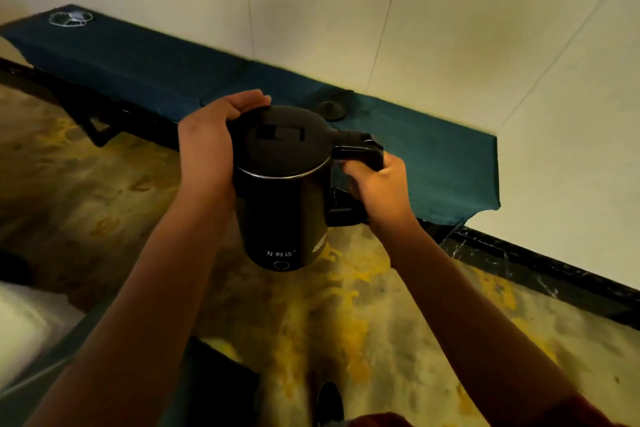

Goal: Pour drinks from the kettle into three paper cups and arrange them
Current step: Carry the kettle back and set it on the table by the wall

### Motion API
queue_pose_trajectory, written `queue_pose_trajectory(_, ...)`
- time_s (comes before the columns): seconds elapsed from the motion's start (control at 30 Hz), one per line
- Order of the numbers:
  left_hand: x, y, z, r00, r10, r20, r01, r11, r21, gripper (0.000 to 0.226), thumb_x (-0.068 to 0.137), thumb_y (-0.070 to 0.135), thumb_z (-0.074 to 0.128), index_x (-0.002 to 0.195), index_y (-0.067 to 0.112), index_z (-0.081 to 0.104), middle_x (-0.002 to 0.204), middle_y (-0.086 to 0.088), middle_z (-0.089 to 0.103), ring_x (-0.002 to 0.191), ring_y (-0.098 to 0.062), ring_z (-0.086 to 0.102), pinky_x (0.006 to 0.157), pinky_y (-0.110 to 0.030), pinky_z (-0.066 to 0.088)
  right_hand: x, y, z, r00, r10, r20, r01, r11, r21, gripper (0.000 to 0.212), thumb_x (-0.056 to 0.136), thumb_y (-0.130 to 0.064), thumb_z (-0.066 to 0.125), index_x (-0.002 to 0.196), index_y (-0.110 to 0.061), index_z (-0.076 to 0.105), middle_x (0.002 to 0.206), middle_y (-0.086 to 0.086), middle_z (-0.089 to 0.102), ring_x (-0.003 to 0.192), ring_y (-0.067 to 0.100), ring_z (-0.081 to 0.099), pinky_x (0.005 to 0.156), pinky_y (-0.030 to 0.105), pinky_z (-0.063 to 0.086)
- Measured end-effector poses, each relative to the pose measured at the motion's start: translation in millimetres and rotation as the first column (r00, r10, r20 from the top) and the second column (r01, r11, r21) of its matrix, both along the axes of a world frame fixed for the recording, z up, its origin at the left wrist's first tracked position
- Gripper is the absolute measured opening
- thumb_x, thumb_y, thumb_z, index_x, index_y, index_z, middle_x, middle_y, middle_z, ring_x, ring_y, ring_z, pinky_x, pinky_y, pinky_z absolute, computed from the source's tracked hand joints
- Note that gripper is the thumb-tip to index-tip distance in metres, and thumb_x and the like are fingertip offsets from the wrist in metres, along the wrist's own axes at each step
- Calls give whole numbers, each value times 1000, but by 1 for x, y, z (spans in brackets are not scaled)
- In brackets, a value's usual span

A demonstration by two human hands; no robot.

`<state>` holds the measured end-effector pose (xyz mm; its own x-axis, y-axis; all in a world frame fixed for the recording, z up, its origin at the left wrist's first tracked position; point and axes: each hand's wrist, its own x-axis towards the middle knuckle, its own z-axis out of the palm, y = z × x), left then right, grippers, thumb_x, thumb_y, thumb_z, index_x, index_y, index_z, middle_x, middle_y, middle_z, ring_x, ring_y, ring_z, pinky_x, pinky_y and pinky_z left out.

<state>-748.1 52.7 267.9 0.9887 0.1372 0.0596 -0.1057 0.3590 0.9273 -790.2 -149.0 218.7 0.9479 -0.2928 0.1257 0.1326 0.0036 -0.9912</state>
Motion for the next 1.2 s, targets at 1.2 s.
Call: queue_pose_trajectory(1.2,603,-214,-96,944,-323,-67,324,946,14,36,91,20,47,107,7,78,116,-17,74,112,-34,69,96,-43,54,537,-201,-72,982,-189,-27,186,979,-86,37,85,1,67,92,-35,73,79,-24,76,79,-6,70,75,13,54)
